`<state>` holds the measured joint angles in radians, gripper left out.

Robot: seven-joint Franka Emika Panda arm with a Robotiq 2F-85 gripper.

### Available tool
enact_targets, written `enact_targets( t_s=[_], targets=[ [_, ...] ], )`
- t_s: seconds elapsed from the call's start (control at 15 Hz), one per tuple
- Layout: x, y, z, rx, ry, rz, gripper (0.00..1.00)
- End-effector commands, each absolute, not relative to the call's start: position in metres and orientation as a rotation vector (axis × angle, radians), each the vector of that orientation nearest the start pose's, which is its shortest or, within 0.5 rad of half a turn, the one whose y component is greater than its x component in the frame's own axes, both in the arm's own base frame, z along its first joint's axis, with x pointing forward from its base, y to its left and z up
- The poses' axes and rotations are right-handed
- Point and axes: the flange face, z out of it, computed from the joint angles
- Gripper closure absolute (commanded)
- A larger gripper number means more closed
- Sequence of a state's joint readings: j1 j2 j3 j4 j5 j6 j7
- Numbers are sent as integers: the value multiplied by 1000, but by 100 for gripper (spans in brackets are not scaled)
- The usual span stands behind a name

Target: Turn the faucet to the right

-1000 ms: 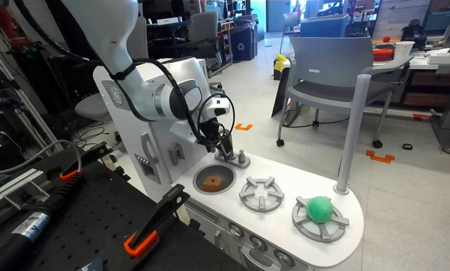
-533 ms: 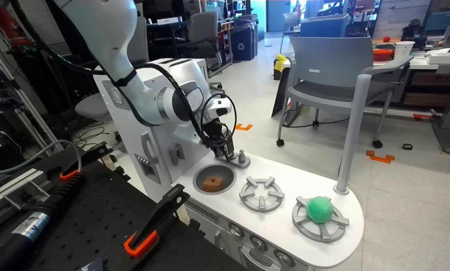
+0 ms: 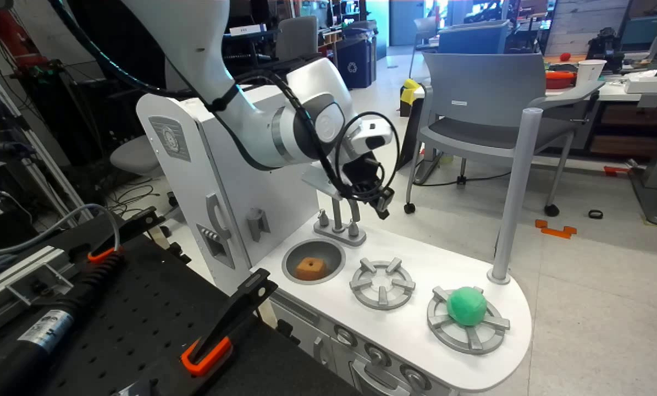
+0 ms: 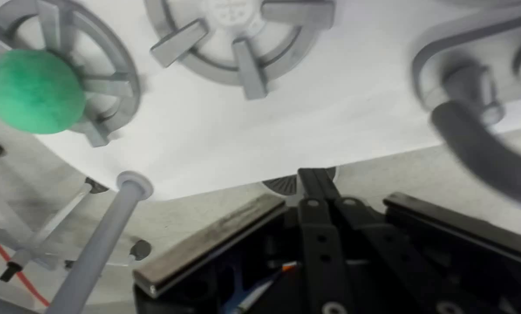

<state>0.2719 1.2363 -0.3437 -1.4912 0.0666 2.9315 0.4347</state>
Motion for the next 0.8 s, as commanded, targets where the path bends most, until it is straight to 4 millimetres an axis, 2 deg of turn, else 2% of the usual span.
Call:
enact_targets(
  t_s=[0.0, 0.13, 0.27, 0.33, 0.4, 0.53, 0.6, 0.73],
  targets=[
    [701, -66, 14, -3251, 745, -621, 100],
    [704, -80, 23, -3245, 827, -585, 100],
    [695, -70, 28, -3236, 793, -325, 100],
    [689, -57, 35, -3226, 717, -265, 74],
    [681, -46, 44, -3214, 672, -205, 71],
    [666, -26, 64, -3181, 546, -124, 58],
    [686, -39, 32, -3218, 649, -221, 77],
    [678, -23, 50, -3194, 587, -179, 61]
  ],
)
